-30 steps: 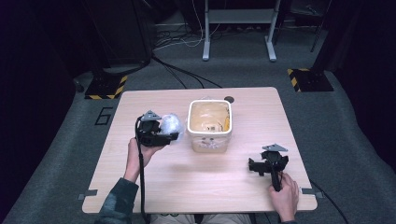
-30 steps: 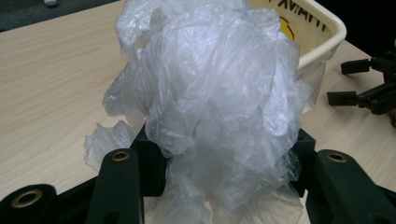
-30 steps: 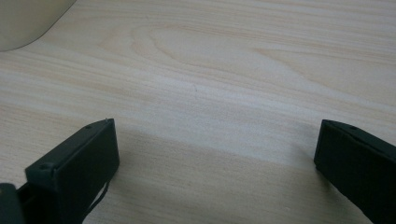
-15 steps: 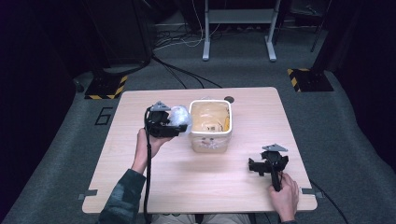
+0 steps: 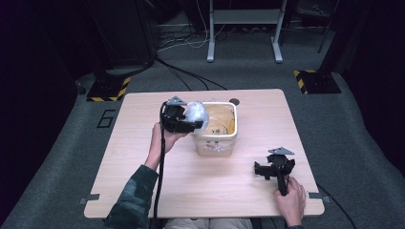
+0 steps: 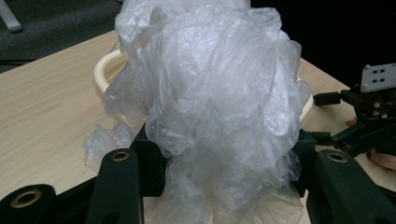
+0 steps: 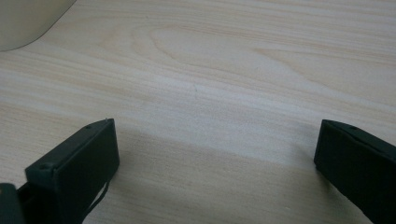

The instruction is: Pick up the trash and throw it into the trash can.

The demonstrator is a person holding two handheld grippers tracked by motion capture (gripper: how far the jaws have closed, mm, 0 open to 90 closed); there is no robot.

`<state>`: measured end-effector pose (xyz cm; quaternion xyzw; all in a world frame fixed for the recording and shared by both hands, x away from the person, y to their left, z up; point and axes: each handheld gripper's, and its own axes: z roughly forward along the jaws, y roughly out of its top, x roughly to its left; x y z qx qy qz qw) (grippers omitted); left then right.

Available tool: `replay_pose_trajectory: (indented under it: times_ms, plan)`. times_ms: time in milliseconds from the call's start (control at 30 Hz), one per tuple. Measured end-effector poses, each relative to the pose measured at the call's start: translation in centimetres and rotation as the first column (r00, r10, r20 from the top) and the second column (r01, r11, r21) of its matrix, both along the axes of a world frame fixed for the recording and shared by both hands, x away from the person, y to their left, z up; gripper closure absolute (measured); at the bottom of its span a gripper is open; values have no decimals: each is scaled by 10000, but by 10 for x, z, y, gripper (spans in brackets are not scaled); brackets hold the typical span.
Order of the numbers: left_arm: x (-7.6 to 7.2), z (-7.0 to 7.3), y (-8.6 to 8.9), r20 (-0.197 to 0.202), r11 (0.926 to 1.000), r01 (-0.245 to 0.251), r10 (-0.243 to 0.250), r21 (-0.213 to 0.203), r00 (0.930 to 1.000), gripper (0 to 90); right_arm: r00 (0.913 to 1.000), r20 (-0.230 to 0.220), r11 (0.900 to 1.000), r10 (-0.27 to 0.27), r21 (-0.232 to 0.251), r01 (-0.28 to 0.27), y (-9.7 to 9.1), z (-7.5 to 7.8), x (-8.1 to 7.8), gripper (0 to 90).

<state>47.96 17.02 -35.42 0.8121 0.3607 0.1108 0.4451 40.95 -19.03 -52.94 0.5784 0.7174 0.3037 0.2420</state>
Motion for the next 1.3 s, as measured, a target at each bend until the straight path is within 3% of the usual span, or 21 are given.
replay_pose_trajectory:
  times_ms: [600,967,1300]
  plan:
    - [27,-10,-30,-284,9995,192,-185,263,9994,476,10000,-1,10000,20,1,-20,0,0,0,0]
    - [37,-14,-36,-436,9992,184,-169,347,9989,476,10000,-2,10000,20,1,-20,0,0,0,0]
    - [45,-24,-44,-847,9988,282,-247,402,9961,474,10000,10,10000,-5,29,5,0,0,0,0]
